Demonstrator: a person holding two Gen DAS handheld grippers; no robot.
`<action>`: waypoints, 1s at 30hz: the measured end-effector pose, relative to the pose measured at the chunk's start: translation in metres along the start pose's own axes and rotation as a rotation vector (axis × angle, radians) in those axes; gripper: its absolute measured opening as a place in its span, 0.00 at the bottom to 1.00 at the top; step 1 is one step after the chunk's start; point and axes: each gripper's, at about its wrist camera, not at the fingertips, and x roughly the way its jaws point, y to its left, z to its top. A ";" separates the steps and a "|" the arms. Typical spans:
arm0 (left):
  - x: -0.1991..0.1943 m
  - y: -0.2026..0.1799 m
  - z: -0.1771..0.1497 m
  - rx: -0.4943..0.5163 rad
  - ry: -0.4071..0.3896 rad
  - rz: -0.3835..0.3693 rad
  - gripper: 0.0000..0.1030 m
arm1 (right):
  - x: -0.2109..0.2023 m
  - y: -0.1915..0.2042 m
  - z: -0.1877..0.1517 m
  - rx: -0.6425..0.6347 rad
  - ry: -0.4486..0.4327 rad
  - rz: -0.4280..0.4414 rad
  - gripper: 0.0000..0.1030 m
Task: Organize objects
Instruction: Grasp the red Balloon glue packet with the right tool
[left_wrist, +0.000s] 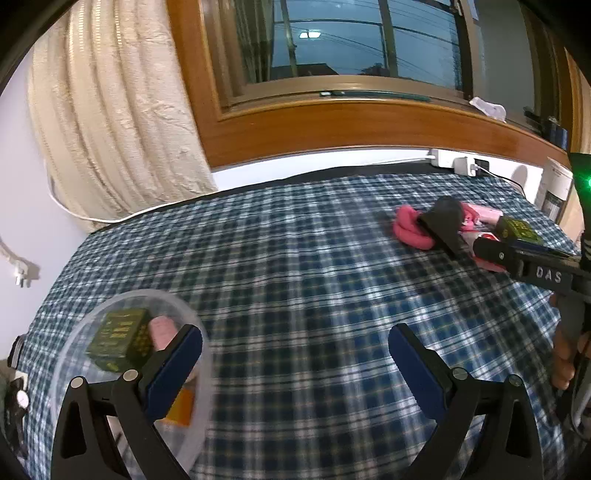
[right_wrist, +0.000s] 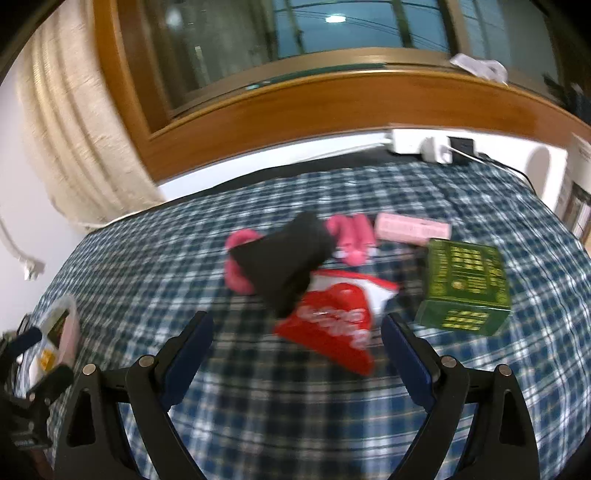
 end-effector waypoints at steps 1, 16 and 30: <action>0.002 -0.003 0.002 0.003 0.003 -0.009 0.99 | 0.001 -0.004 0.002 0.009 0.002 -0.005 0.90; 0.015 -0.023 0.014 0.025 0.006 -0.061 0.99 | 0.041 -0.026 0.014 0.036 0.118 -0.043 0.90; 0.024 -0.020 0.015 -0.009 0.008 -0.055 0.99 | 0.045 -0.015 0.014 -0.101 0.158 -0.153 0.57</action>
